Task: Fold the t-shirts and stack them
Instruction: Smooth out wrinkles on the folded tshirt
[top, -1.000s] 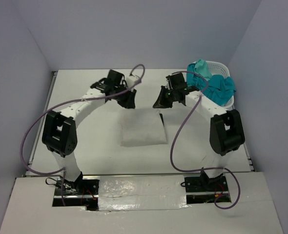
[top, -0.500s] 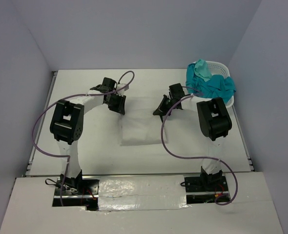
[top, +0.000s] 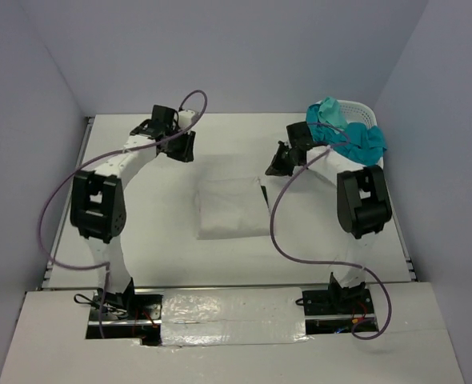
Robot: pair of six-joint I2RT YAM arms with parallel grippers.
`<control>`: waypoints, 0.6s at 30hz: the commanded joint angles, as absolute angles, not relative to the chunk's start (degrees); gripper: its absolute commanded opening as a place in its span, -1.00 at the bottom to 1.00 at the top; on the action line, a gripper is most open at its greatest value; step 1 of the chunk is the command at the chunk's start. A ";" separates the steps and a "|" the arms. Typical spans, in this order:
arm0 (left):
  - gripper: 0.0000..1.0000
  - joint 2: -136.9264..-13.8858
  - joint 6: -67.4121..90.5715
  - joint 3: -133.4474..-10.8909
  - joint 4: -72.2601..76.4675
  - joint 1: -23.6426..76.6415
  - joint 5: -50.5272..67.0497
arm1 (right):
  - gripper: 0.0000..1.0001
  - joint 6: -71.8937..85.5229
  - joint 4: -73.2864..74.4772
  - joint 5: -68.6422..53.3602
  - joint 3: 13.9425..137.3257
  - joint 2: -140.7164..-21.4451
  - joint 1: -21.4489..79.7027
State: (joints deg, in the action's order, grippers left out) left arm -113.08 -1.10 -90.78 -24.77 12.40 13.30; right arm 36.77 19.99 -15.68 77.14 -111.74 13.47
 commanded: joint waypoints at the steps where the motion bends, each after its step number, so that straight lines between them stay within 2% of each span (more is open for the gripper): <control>1: -0.15 -99.07 -4.82 -88.26 -26.45 16.34 16.17 | -0.96 32.78 23.47 -11.69 73.34 -98.81 16.86; 6: -0.14 -93.69 -4.40 -74.91 -33.05 25.04 22.84 | -0.96 37.86 18.30 -15.72 59.10 -89.40 21.70; 10: -0.14 -93.43 -3.25 -64.97 -29.36 27.68 25.05 | -1.00 40.51 15.21 -18.46 53.36 -90.35 23.81; 18: -0.22 -96.85 -5.44 -60.21 -31.90 27.77 22.06 | -1.00 43.06 12.75 -18.63 42.90 -92.37 22.77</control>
State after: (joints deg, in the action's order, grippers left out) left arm -97.78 -3.29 -60.82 -31.05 27.75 22.22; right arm 41.89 14.90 -19.86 45.67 -93.03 23.73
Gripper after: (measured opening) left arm 0.393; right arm 0.008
